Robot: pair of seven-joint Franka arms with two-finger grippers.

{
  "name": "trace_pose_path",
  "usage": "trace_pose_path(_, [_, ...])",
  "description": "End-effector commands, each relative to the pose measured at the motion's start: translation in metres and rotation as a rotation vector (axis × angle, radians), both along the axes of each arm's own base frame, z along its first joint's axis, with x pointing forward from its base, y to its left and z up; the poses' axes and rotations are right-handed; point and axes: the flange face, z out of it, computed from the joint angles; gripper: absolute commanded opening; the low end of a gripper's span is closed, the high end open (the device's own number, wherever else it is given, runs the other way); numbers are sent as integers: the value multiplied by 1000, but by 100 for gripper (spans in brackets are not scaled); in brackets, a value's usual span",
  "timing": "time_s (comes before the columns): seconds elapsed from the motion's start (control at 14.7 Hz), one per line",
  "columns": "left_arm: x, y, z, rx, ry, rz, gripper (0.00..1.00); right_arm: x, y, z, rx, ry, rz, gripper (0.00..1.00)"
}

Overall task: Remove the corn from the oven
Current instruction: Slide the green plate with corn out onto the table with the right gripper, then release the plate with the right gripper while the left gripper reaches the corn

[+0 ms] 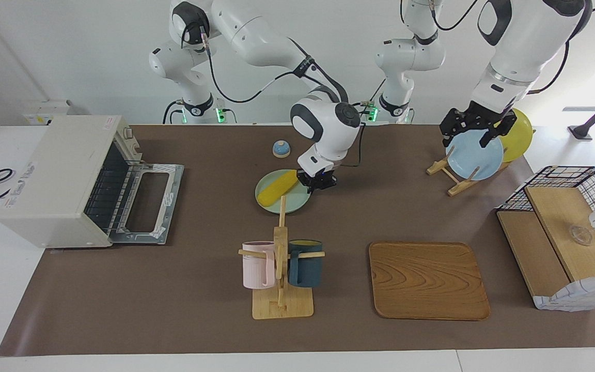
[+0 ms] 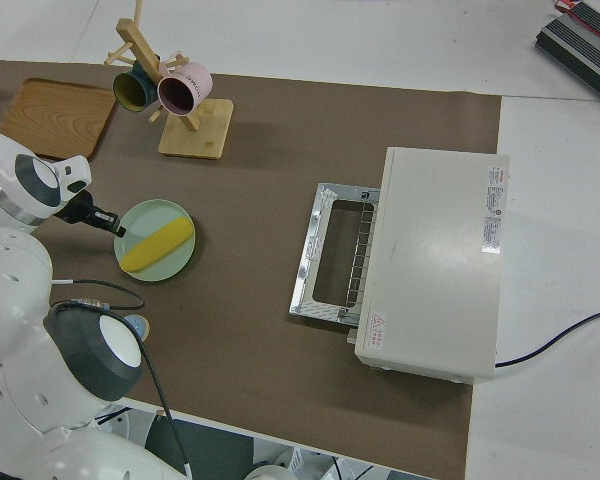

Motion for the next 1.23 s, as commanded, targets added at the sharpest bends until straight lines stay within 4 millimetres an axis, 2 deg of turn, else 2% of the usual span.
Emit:
trace_pose_path(0.0, [-6, 0, 4, -2, 8, -12, 100, 2, -4, -10, 28, 5, -45, 0])
trace_pose_path(0.14, [-8, 2, 4, -2, 11, -11, 100, 6, -4, -6, 55, 11, -72, 14])
trace_pose_path(0.27, [-8, 2, 4, -1, 13, -14, 100, 9, -1, -2, 78, 0, -73, 34])
trace_pose_path(0.34, [-8, 1, 0, 0, 20, -15, 100, 10, -2, 1, 66, -1, -69, 35])
trace_pose_path(0.41, [-9, 0, 0, 0, 20, -17, 100, 16, -3, 17, 73, -8, -58, 36])
trace_pose_path(0.48, [-9, 0, 0, 0, 20, -17, 100, 27, -15, 26, 68, 0, -52, 38])
trace_pose_path(0.68, [-10, -6, -1, 0, 21, -23, 100, 35, -34, 64, 37, 23, -31, 37])
trace_pose_path(0.75, [-10, -7, -1, -1, 22, -26, 100, 37, -48, 79, 22, 35, -2, 36])
trace_pose_path(0.89, [-13, -17, 0, -3, 16, -46, 100, 34, -74, 93, -42, 68, 65, 32])
trace_pose_path(0.95, [-13, -19, -2, -6, 17, -53, 100, 33, -89, 91, -60, 87, 58, 29])
trace_pose_path(1.02, [-14, -28, -5, -12, 13, -72, 100, 30, -112, 89, -72, 106, 34, 26])
trace_pose_path(1.16, [-18, -56, -7, -55, 7, -114, 100, 11, -146, 73, -103, 150, 29, 19])
